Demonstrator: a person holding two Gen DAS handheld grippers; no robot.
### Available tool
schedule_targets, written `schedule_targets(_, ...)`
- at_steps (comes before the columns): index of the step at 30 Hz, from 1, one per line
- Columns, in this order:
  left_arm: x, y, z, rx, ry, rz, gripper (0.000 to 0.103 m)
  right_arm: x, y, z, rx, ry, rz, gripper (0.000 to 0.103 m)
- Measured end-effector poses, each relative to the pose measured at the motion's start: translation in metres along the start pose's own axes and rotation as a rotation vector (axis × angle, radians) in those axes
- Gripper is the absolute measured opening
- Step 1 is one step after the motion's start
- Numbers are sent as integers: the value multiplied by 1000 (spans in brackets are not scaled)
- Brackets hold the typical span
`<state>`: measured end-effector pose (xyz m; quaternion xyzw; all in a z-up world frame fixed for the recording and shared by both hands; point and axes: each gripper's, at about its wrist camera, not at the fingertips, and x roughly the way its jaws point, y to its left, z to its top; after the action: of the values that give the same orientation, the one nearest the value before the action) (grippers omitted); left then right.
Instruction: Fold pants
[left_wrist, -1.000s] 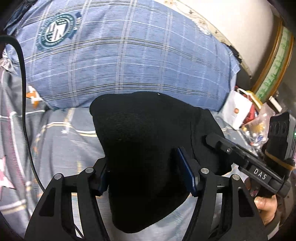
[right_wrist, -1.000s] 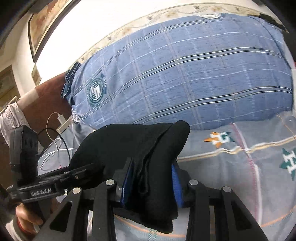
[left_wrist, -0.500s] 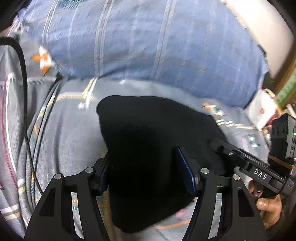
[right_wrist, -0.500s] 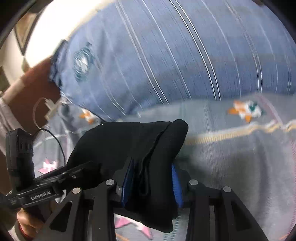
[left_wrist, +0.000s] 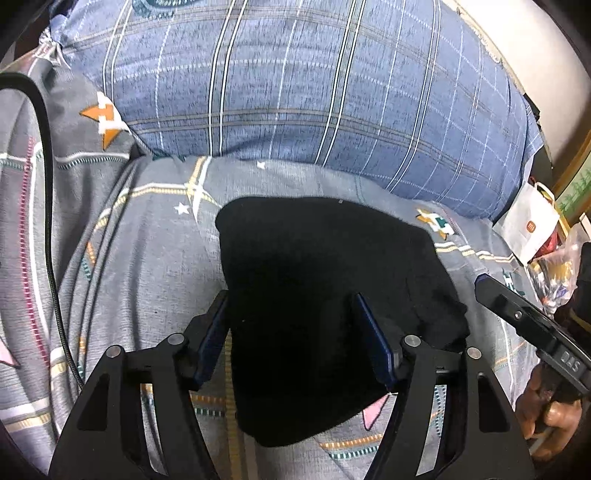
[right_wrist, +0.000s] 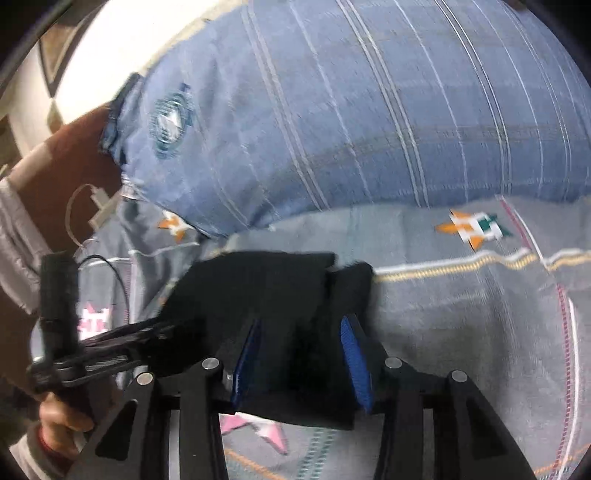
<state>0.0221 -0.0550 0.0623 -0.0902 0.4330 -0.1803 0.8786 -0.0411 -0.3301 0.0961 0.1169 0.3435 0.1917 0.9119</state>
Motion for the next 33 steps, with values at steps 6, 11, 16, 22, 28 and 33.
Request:
schedule_targets(6, -2, -4, 4, 20, -19, 35, 67, 11, 32, 2, -81, 14, 47, 43)
schedule_targets(11, 14, -9, 5, 51, -17, 80, 67, 37, 19, -16, -62, 93, -8, 43)
schedule_targets(16, 31, -9, 2, 52, -5, 78, 76, 44, 6, -28, -20, 89, 12, 43)
schedule_targets(22, 15, -12, -1, 56, -35, 113, 76, 27, 20, -24, -59, 78, -18, 43)
schedule_targets(28, -21, -17, -14, 74, -124, 166, 76, 0, 33, -27, -44, 4, -60, 48)
schedule_targets(33, -47, -22, -25, 89, -188, 214, 76, -12, 45, -31, -55, -7, -81, 49)
